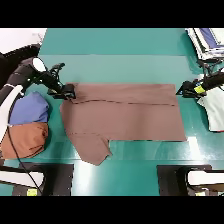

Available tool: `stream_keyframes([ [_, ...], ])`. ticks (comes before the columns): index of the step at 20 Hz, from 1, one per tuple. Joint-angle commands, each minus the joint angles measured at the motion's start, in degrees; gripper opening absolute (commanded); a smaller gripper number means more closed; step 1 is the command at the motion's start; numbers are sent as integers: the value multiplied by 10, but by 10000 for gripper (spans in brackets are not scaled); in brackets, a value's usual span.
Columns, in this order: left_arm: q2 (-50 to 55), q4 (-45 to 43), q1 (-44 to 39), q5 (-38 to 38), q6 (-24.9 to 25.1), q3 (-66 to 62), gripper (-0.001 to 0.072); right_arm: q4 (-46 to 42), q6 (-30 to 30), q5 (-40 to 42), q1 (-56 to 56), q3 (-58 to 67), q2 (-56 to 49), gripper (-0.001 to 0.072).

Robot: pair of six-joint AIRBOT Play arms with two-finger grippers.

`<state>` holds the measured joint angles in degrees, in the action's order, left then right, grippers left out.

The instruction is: Fold the shirts.

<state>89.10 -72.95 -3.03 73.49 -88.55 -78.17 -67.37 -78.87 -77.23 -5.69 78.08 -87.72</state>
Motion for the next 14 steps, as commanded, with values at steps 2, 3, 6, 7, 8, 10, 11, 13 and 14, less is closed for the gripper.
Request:
stream_keyframes([
  [2, -107, -22, 0, 57, 4, 36, 541, -2, -2, -27, -6, -59, 99, 440],
  [3, -140, -24, 0, 59, 4, 66, 540, -1, -2, -28, -6, -83, 126, 440],
  [6, -249, -20, 0, 55, -32, 214, 541, -1, -2, -21, -6, -143, 192, 440],
  [7, -282, -11, 0, 54, -38, 265, 541, -1, -2, -16, -6, -158, 211, 439],
  [8, -315, -1, 0, 54, -50, 318, 541, -1, -2, -7, -6, -171, 226, 439],
  [10, -374, 33, 0, 44, -62, 408, 541, -1, -2, -3, -6, -179, 248, 439],
  [11, -397, 52, 0, 31, -62, 444, 541, 2, -2, -2, -6, -179, 256, 439],
  [13, -422, 95, 0, -2, -62, 501, 541, 3, -2, 12, -6, -179, 267, 439],
  [14, -422, 118, 0, -16, -62, 523, 541, 3, -2, 17, -6, -179, 272, 439],
])
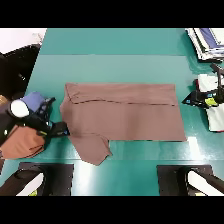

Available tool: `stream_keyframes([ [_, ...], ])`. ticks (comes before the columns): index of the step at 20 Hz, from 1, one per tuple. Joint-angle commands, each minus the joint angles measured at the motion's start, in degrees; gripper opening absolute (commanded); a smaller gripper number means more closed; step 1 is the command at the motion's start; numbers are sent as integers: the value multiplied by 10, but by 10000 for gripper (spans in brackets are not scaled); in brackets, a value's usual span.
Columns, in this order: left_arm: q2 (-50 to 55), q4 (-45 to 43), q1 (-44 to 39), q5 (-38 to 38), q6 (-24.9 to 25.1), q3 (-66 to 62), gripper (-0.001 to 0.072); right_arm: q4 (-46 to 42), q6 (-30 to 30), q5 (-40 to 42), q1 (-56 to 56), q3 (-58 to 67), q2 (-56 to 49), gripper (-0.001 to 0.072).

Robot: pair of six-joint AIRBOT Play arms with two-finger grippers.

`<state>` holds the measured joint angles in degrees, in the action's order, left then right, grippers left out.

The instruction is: Fold the shirts.

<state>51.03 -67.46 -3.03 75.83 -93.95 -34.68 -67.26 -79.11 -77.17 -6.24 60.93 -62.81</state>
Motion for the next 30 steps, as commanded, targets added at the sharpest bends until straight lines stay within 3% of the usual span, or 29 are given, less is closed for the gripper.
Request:
stream_keyframes([
  [1, -41, 86, 0, -58, -7, 108, 541, 2, 0, 17, 0, -8, 28, 438],
  [9, -41, 170, 0, -163, 0, 172, 538, 3, 0, 15, 0, -7, 36, 438],
  [10, -41, 179, 0, -173, 2, 172, 356, 3, 0, 14, 0, -7, 36, 439],
  [11, -41, 190, 0, -180, 23, 172, 92, 3, 0, 8, 0, -7, 36, 438],
  [12, -41, 201, 0, -184, 41, 172, 22, -3, 0, -1, -2, -7, 36, 438],
  [17, -42, 200, 0, -142, 72, 125, 21, -58, 0, -75, -88, -36, 35, 439],
  [23, -41, 199, 0, -142, 85, 92, 21, -38, 0, -74, -238, -226, 9, 479],
  [29, -41, 199, 0, -146, 85, 92, 21, 29, 0, 5, -192, -275, -58, 428],
  [30, -41, 199, 0, -141, 85, 92, 22, 28, 0, 11, -176, -268, -64, 379],
])
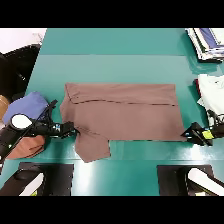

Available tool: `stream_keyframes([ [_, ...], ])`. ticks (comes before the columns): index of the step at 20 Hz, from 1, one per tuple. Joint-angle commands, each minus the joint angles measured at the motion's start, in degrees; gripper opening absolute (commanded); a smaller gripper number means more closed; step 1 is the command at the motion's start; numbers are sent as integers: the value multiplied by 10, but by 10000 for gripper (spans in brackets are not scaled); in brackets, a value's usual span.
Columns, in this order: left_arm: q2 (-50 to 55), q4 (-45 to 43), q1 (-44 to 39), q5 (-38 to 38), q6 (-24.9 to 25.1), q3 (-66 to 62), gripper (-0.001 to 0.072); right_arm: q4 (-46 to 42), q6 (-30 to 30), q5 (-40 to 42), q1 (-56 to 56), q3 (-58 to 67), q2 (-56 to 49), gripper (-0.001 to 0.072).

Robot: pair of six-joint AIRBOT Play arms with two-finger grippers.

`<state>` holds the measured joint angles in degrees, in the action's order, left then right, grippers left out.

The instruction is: Fold the shirts.

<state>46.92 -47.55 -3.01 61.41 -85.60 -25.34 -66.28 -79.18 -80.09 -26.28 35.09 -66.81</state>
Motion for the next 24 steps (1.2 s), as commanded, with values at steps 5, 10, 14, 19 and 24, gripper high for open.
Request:
stream_keyframes([
  [5, -1, -78, 0, 88, -20, -13, 19, 15, 13, 19, 70, 21, 2, 14],
  [10, -1, -121, 0, 147, -26, -59, 19, -83, 12, -71, 70, 50, 122, 14],
  [14, -26, -125, -33, 173, -50, -90, 19, -117, 12, -112, 71, 50, 221, 13],
  [19, -26, -149, -44, 104, -65, -197, 19, -113, 7, -77, 120, 102, 207, 12],
  [24, 98, -177, -44, -2, -17, -297, 20, -113, -5, -19, 167, 231, 34, 12],
])
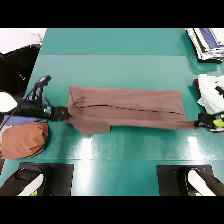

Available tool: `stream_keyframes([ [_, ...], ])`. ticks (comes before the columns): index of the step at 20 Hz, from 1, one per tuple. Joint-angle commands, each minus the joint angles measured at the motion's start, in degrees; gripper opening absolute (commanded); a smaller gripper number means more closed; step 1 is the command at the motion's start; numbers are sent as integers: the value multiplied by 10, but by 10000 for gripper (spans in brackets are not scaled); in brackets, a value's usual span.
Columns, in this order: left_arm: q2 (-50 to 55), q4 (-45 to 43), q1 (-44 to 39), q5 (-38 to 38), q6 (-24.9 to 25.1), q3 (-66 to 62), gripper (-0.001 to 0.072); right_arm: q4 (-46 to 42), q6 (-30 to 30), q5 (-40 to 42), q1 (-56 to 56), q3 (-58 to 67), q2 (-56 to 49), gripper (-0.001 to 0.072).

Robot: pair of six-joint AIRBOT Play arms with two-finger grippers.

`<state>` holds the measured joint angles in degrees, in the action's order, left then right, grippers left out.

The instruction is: Fold the shirts.

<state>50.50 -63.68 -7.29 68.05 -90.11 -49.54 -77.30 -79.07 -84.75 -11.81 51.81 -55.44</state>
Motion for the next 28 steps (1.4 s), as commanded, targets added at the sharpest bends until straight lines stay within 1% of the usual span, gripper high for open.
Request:
stream_keyframes([
  [1, 98, -15, -1, -90, 36, -74, 21, -2, -6, 29, 28, 90, -115, 13],
  [3, 171, -15, -1, -135, 38, -111, 22, -2, -6, 39, 37, 141, -184, 14],
  [5, 236, -15, -1, -170, 51, -146, 22, 3, -6, 44, 44, 184, -236, 14],
  [7, 290, -15, -1, -191, 51, -180, 23, 52, -5, 50, 40, 228, -285, 15],
  [9, 325, -15, -1, -200, 51, -204, 22, 93, -5, 55, 39, 269, -328, 15],
  [11, 336, -15, -1, -216, 50, -206, 23, 114, -3, 55, 39, 304, -365, 15],
  [12, 336, -14, -1, -223, 46, -207, 25, 130, -2, 56, 39, 318, -382, 59],
  [13, 335, -14, -1, -224, 46, -207, 68, 148, 3, 57, 39, 328, -395, 246],
  [14, 335, -14, -1, -221, 46, -207, 324, 161, 10, 56, 36, 335, -404, 362],
  [15, 335, -10, -1, -217, 46, -207, 560, 176, 18, 55, 30, 336, -407, 369],
  [16, 335, -4, -1, -203, 46, -210, 629, 193, 30, 50, 23, 333, -407, 369],
  [19, 335, -2, -1, -136, 46, -233, 615, 207, 53, 4, -20, 333, -407, 369],
  [20, 335, 4, -1, -120, 47, -234, 436, 207, 62, -12, -38, 329, -407, 368],
  [21, 335, 11, -1, -108, 47, -234, 157, 207, 63, -17, -54, 319, -405, 369],
  [22, 335, 16, -1, -103, 47, -234, 30, 208, 64, -16, -72, 304, -404, 369],
  [23, 335, 28, -1, -104, 47, -234, 32, 207, 68, -10, -87, 287, -404, 395],
  [24, 335, 43, -1, -104, 47, -234, 32, 208, 68, 0, -103, 266, -404, 479],
  [25, 336, 66, -1, -106, 47, -234, 32, 208, 68, 15, -112, 244, -405, 495],
  [26, 336, 88, -1, -110, 50, -234, 30, 210, 68, 30, -116, 223, -406, 493],
  [28, 338, 128, -6, -130, 50, -234, 22, 250, 118, 56, -113, 178, -406, 491],
])
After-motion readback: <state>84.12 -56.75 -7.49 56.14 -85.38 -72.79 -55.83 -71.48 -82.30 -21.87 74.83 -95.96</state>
